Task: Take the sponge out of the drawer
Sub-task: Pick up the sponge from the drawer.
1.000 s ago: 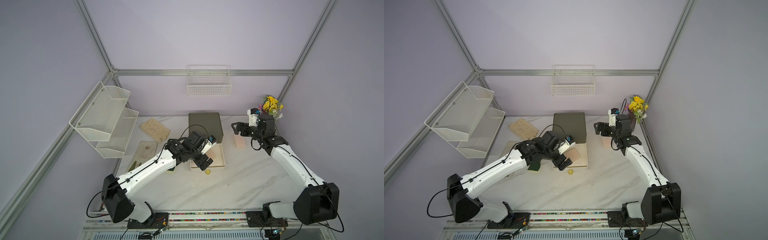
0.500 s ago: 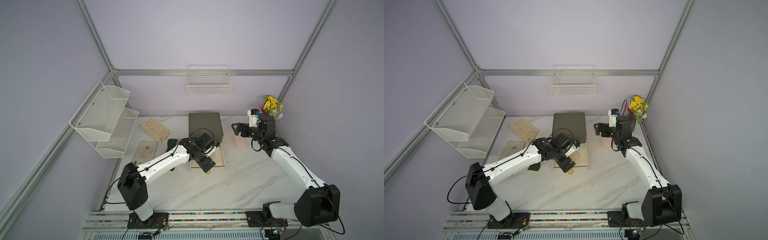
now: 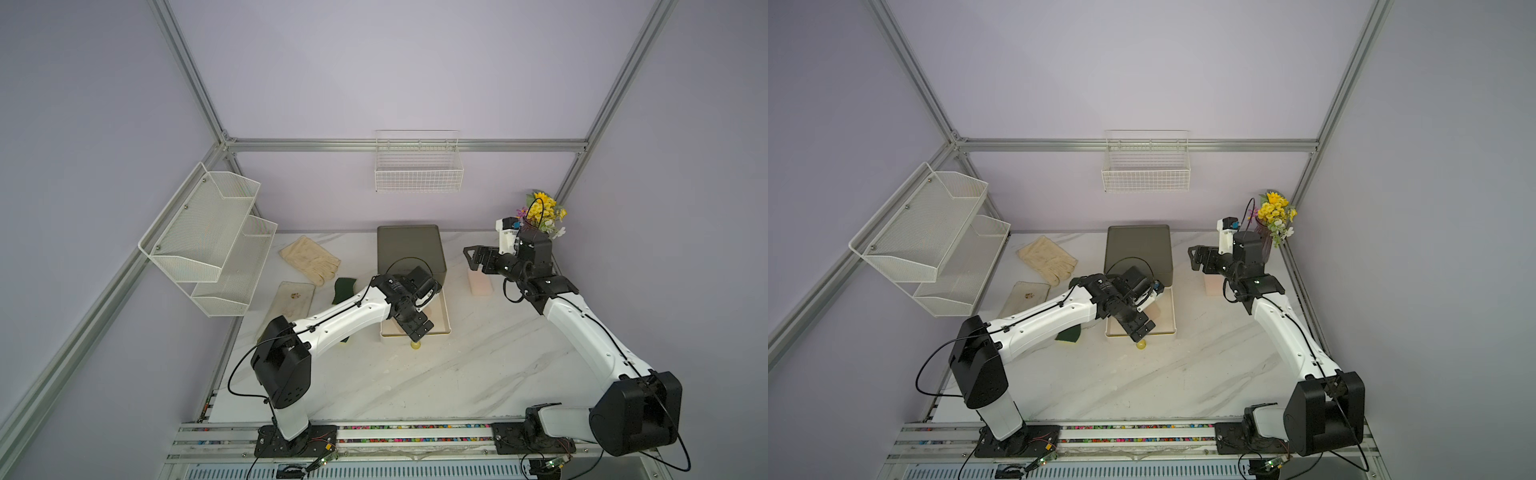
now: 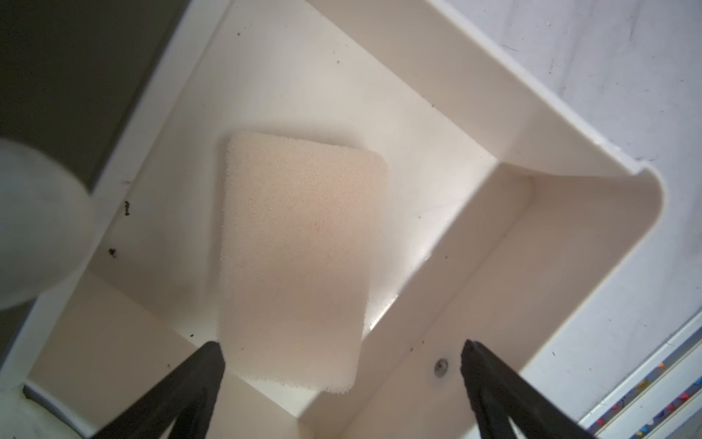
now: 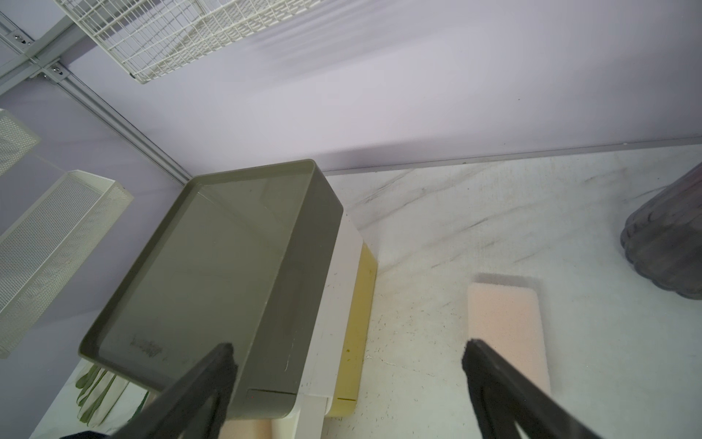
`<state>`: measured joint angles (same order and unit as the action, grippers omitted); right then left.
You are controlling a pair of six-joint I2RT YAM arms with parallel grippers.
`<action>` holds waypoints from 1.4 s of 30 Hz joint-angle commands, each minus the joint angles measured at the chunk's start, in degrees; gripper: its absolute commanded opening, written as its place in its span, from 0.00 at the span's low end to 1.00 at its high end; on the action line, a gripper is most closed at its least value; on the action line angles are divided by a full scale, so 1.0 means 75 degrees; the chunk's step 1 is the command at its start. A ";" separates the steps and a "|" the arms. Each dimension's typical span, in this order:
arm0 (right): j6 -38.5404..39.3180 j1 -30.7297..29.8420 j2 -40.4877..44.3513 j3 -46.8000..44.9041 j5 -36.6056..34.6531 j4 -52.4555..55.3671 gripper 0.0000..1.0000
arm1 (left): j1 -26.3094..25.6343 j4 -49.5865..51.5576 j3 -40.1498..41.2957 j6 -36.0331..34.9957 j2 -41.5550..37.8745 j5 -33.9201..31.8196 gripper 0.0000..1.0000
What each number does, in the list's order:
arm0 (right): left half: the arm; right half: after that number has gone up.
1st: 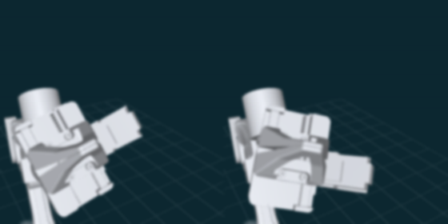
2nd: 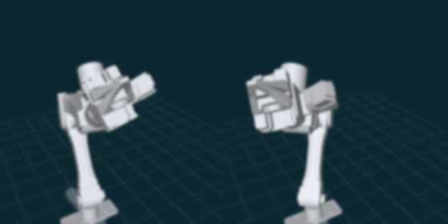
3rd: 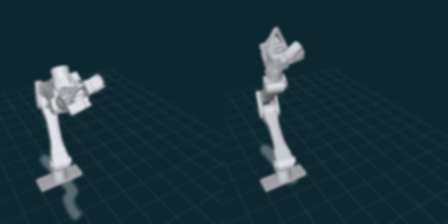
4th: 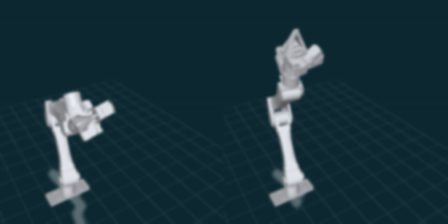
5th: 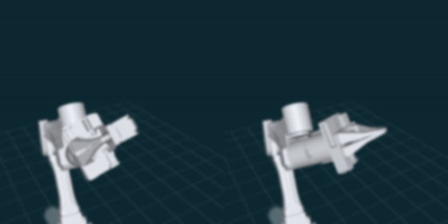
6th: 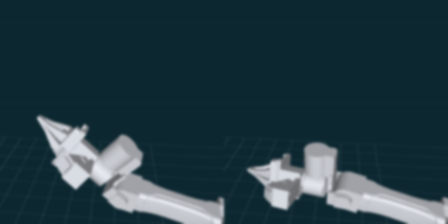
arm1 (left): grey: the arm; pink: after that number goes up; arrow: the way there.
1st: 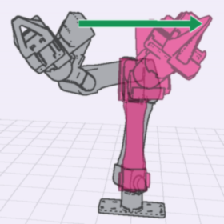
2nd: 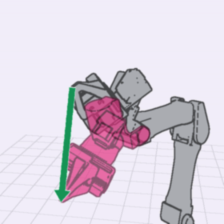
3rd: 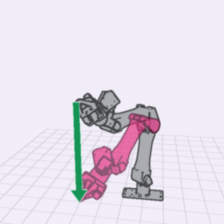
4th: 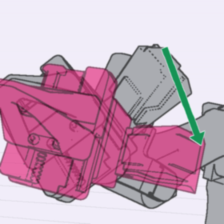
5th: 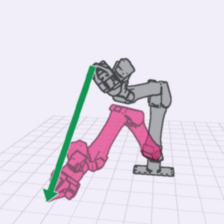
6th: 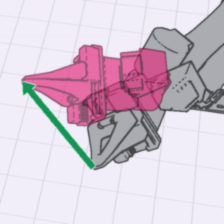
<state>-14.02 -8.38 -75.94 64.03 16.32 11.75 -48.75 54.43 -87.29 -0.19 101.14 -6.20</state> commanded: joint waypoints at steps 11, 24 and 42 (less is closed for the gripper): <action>0.0123 -0.0007 0.0218 -0.0166 0.0086 -0.0236 0.97 | 0.0090 -0.0333 0.0022 0.0294 0.0121 -0.0217 0.98; 0.0144 -0.0008 0.0264 -0.0182 0.0133 -0.0266 0.97 | 0.0241 -0.0661 0.0499 0.0458 0.0031 -0.0418 0.98; 0.0170 -0.0010 0.0294 -0.0236 0.0192 -0.0310 0.98 | 0.0498 -0.0865 0.0646 0.0517 0.0163 0.0095 0.81</action>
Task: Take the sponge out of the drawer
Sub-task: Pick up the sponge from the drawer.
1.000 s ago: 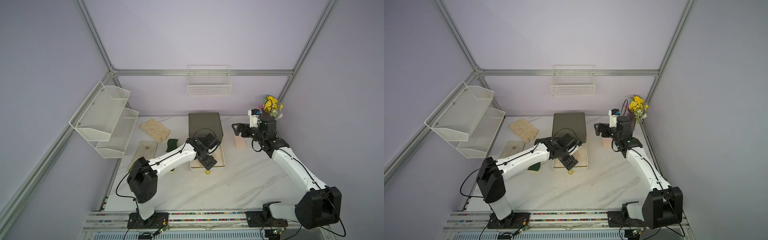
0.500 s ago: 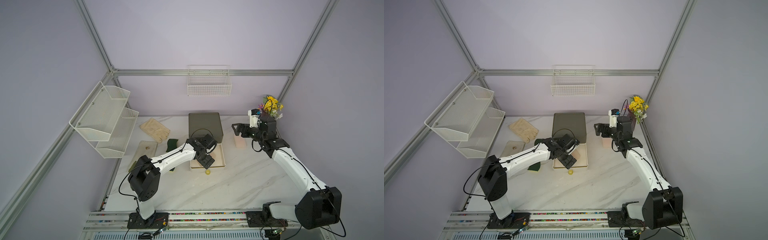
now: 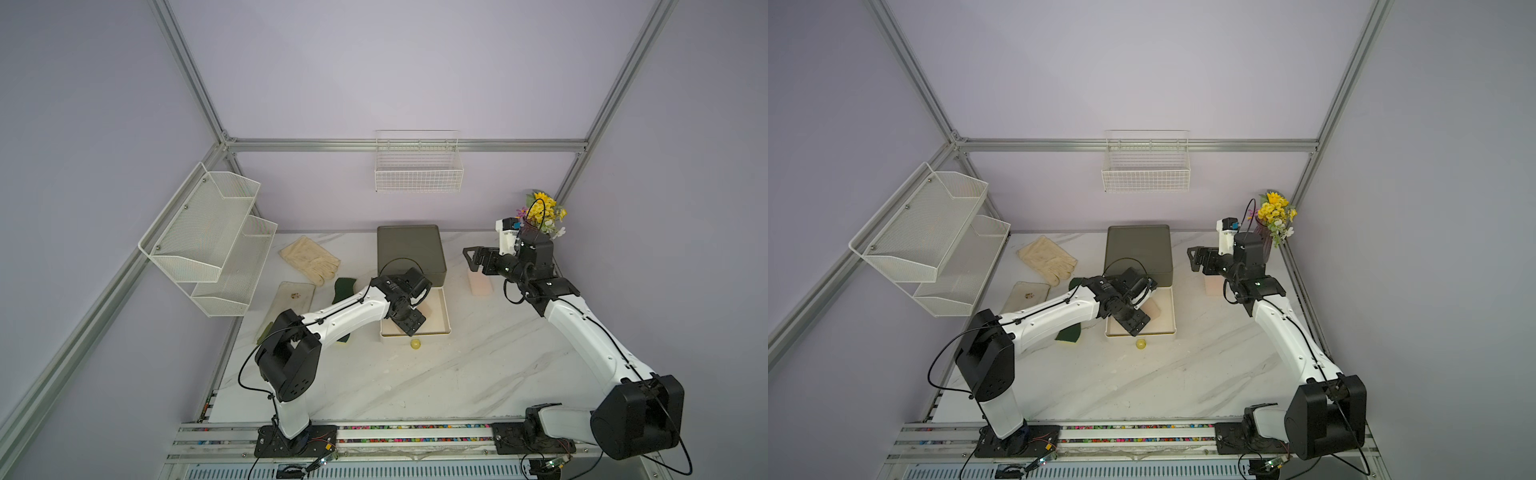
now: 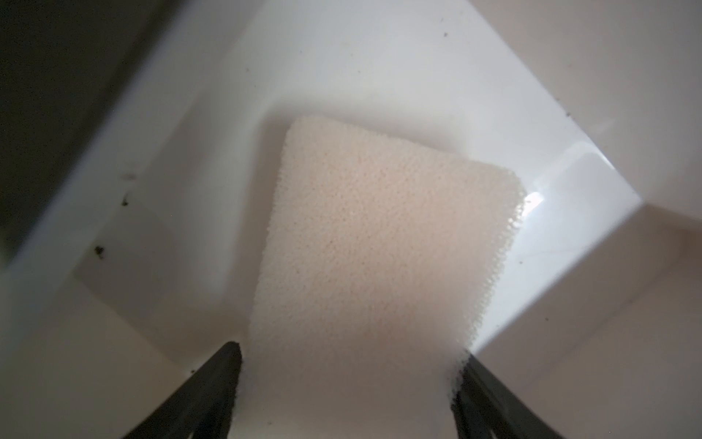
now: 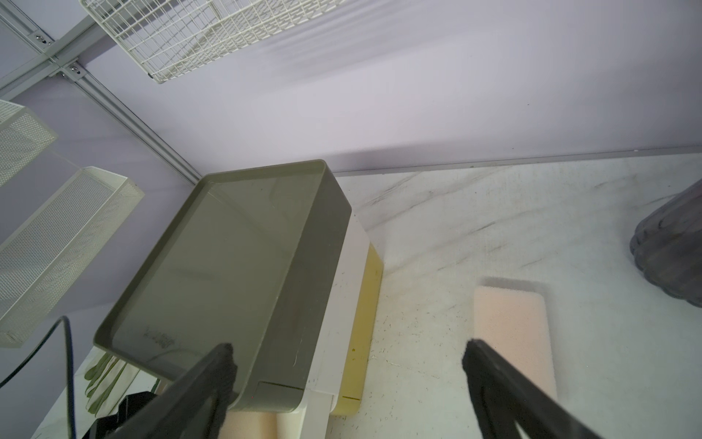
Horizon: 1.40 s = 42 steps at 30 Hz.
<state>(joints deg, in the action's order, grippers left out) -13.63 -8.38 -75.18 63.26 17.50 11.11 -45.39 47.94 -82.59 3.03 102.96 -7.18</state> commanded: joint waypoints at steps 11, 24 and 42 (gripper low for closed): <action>0.0118 -0.0011 0.0212 -0.0127 0.0034 -0.0228 0.97 | 0.0044 0.0029 -0.0033 0.0048 -0.0860 0.0278 0.66; 0.0004 -0.0008 0.0456 -0.0179 0.0078 -0.0227 0.97 | 0.0030 -0.0166 0.0180 -0.0196 -0.2356 0.1014 0.63; -0.0153 -0.0719 0.1158 -0.0394 0.2505 -0.0239 0.96 | -0.0252 -0.0360 0.0742 -0.1100 -0.3263 0.2076 0.64</action>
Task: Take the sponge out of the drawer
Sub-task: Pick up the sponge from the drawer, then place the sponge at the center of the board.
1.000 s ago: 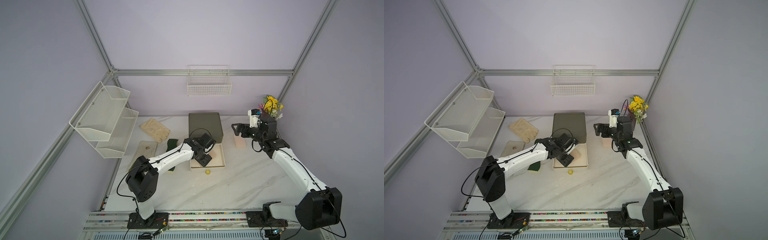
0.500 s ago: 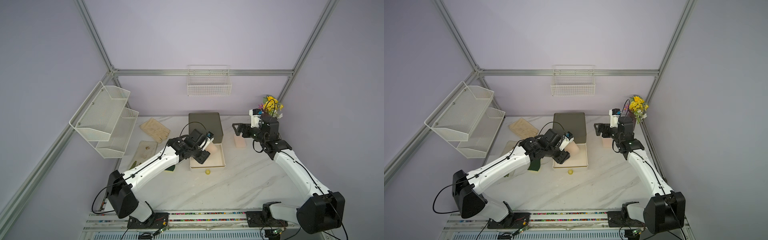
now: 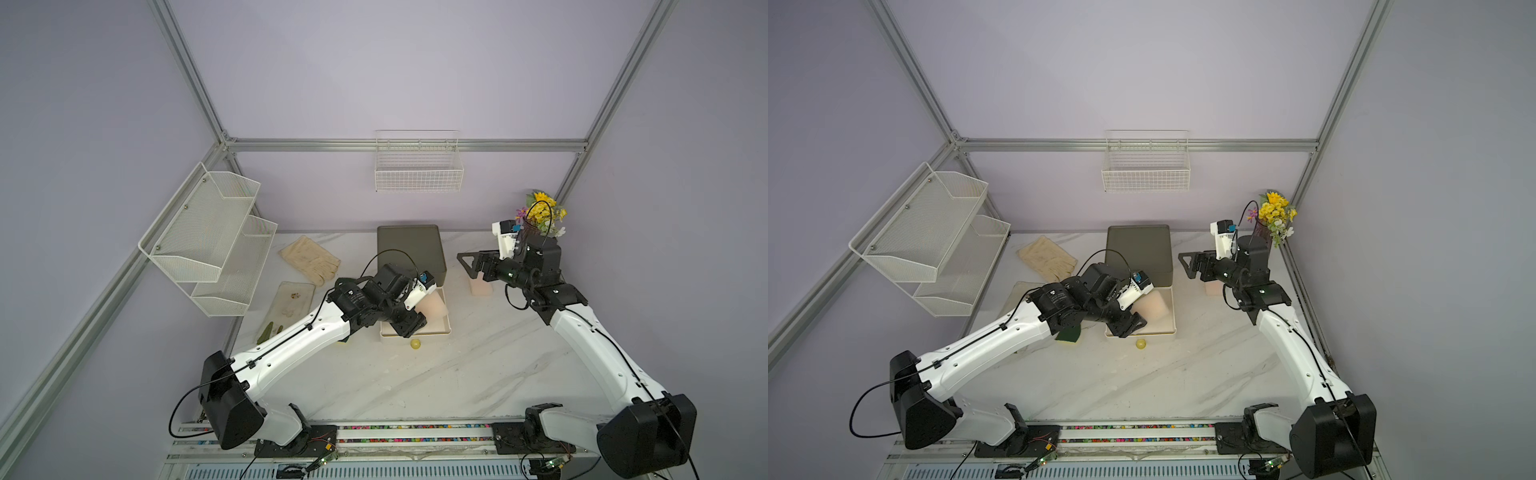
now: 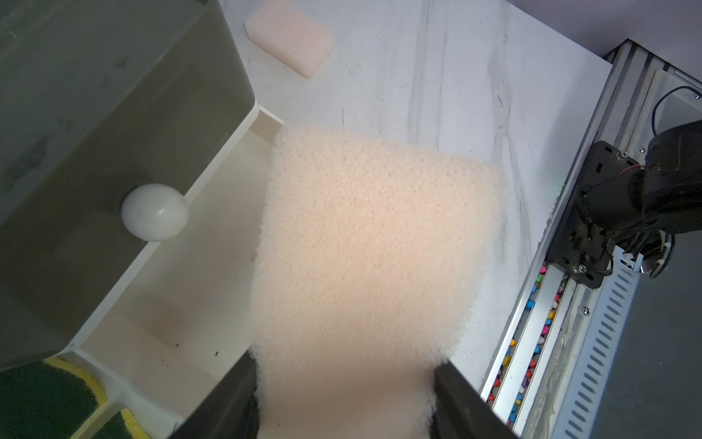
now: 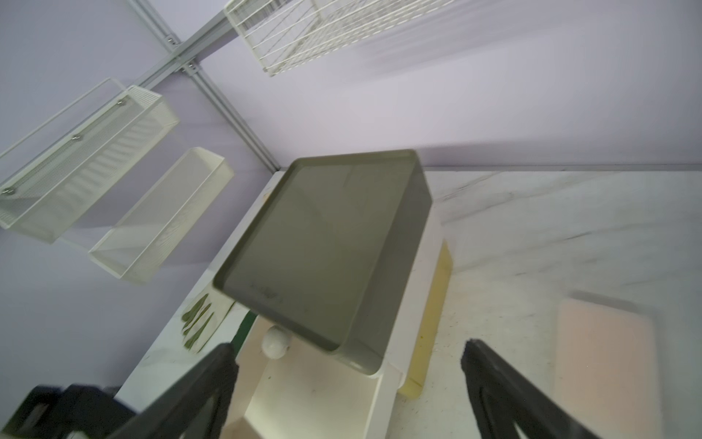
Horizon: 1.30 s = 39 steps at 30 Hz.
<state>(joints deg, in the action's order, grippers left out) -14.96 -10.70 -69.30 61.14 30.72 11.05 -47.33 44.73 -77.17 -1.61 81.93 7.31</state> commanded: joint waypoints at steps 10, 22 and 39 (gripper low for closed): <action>0.2449 -0.2087 0.1033 -0.0102 0.0375 0.0239 0.97 | 0.0382 0.0960 0.0755 -0.1415 -0.1472 0.0860 0.64; 0.7792 -0.2578 0.0601 0.0698 0.0183 0.3858 0.97 | 0.0463 0.0361 0.1767 -0.1858 -0.2510 0.1437 0.64; 0.8379 -0.3536 0.0266 0.0860 0.1786 0.4575 0.97 | 0.0463 0.0129 0.1867 -0.2048 -0.2364 0.1840 0.63</action>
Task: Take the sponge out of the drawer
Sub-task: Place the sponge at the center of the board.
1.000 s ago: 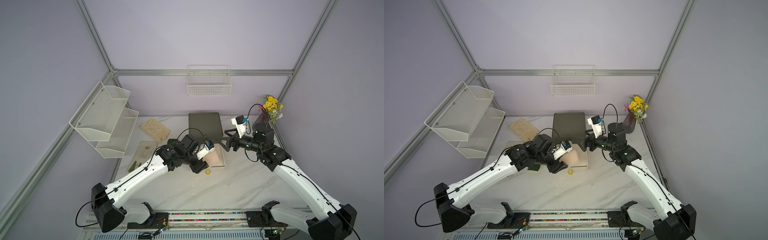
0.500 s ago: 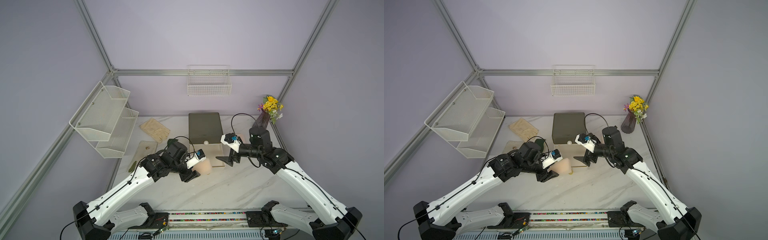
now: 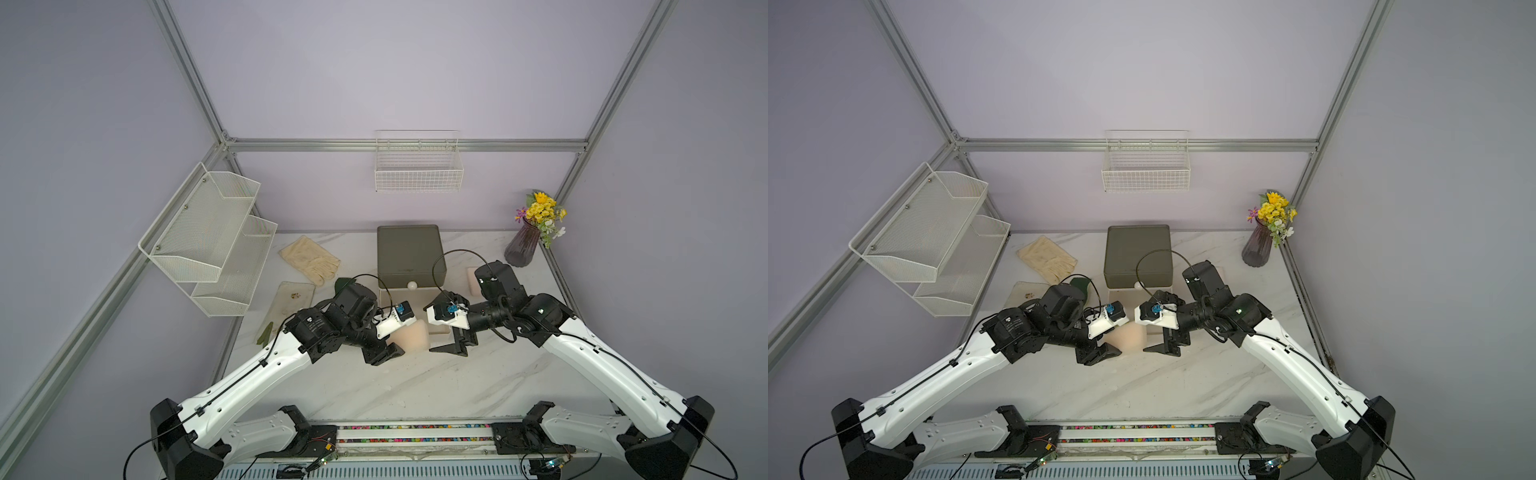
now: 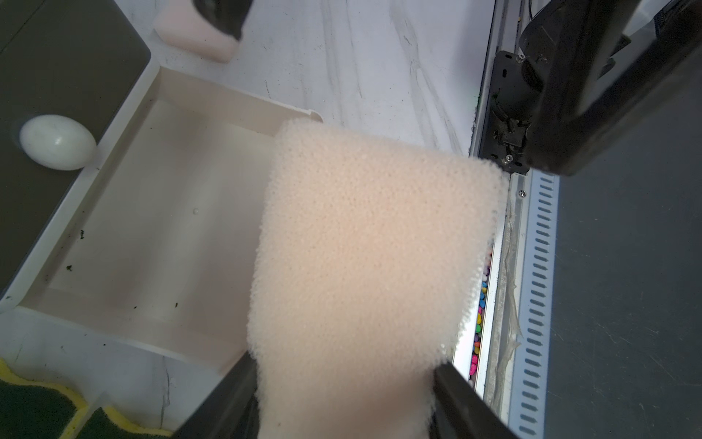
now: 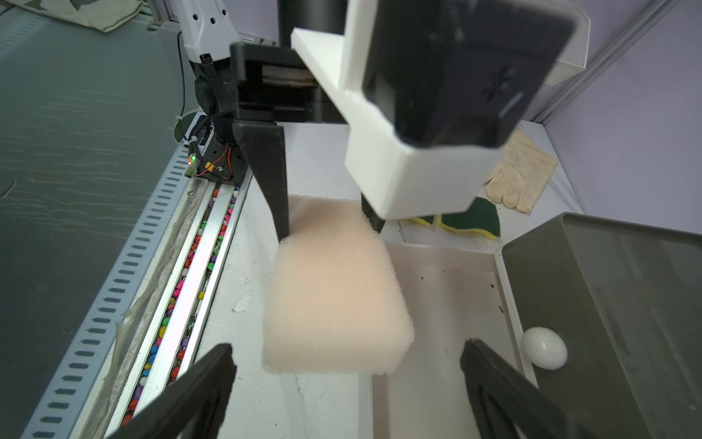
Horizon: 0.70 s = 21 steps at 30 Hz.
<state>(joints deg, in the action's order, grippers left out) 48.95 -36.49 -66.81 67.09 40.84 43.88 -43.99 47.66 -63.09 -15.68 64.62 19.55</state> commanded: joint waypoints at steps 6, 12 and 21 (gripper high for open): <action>-0.0898 -0.0115 0.0084 -0.0189 0.0156 -0.0265 0.97 | 0.0023 -0.0360 0.0054 -0.0139 -0.0172 0.0269 0.63; -0.1347 -0.0115 -0.0045 -0.0300 0.0316 -0.0514 0.97 | 0.0017 -0.0421 0.0116 -0.0130 -0.0277 0.0323 0.63; -0.1330 -0.0109 -0.0289 -0.0390 0.0385 -0.0423 0.97 | 0.0017 -0.0507 0.0141 -0.0105 -0.0365 0.0358 0.63</action>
<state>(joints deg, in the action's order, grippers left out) 39.66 -37.04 -68.73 65.17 42.94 41.52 -43.99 45.89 -61.91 -15.68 63.18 20.86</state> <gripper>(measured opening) 0.971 0.635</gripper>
